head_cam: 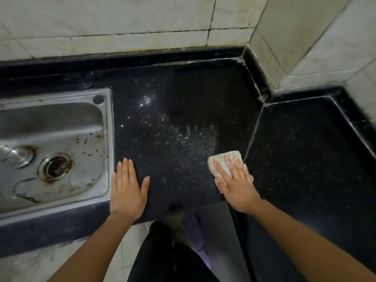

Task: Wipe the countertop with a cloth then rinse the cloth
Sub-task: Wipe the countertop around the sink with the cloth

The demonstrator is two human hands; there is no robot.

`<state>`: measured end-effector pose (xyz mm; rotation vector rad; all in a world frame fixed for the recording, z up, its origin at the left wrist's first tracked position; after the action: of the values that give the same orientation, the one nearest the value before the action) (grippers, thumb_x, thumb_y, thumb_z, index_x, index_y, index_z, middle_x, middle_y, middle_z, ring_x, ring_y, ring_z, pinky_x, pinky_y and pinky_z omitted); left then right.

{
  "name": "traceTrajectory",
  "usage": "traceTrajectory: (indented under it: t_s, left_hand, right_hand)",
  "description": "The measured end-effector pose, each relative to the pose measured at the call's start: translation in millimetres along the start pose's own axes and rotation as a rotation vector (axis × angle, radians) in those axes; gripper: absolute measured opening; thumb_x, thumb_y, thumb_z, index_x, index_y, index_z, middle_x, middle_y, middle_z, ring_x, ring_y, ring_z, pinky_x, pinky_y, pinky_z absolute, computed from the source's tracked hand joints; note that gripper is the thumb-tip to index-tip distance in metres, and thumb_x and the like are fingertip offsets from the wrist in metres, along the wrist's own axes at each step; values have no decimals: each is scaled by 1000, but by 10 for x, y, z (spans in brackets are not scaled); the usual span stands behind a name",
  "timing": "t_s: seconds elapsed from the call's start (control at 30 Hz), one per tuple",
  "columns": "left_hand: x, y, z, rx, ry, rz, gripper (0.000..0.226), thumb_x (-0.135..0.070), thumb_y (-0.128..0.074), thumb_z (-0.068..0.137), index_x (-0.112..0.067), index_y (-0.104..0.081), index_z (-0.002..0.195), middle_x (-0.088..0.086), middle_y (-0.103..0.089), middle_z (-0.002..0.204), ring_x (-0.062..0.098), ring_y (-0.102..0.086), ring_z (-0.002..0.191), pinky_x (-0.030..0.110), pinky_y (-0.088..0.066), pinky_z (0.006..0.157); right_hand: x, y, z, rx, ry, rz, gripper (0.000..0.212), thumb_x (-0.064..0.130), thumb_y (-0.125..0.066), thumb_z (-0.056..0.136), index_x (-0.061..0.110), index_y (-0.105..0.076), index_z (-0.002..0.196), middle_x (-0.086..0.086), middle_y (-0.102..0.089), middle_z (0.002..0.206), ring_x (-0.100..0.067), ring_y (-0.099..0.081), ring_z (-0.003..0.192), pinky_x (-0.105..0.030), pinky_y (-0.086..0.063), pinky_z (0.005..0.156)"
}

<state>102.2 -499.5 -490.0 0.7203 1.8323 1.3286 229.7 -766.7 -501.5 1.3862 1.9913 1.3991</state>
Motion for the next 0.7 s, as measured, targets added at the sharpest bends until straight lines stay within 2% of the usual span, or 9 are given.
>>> traceTrajectory:
  t_s: [0.07,0.17,0.3,0.47,0.6,0.7]
  left_hand:
    - [-4,17,-29,-28,-3,-3,73,-49,-15,94,-4,-7,150,11,-6,159,23,0,146,35,0,119]
    - [-2,33,-38,-62,-13,2,68,-44,-21,96,-2,-16,149,13,-14,157,25,-8,146,36,-6,119]
    - [12,20,-33,-75,-16,19,64,-41,-24,99,-1,-19,148,14,-18,156,25,-11,145,37,-9,119]
    - [32,-2,-8,-78,-18,30,66,-42,-23,96,-1,-22,148,15,-22,155,27,-16,144,38,-11,118]
    - [40,-18,5,-79,-8,28,64,-42,-24,99,-2,-21,148,14,-22,155,27,-15,144,38,-10,117]
    - [56,-33,8,-75,-7,35,68,-44,-24,95,-2,-21,148,15,-22,155,28,-16,144,38,-11,117]
  right_hand:
    - [149,-167,-182,3,58,-37,60,66,5,87,48,17,142,10,31,152,-13,36,138,-27,33,104]
    - [302,-302,-361,4,145,-88,60,64,12,85,47,18,142,10,30,152,-11,39,136,-30,30,109]
    - [263,-168,-266,2,197,-98,54,59,6,89,52,16,141,13,30,152,-10,35,139,-33,23,113]
    - [-68,251,380,-102,-43,10,51,50,-13,100,46,6,147,6,19,158,-14,25,143,-30,23,111]
    - [-289,532,941,-94,-225,73,53,52,-10,100,43,9,149,2,22,159,-18,27,143,-36,20,112]
    - [-290,650,1212,-84,-279,106,54,53,-9,99,43,11,149,1,23,158,-19,27,143,-38,18,114]
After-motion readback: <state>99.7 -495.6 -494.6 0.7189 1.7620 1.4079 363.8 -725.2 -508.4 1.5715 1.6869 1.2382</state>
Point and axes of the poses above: each hand's wrist, its own z-axis towards the middle knuckle, its own y-axis out of the back of the hand, x = y × z, the point moved 10 cm from there along z, towards the middle knuckle
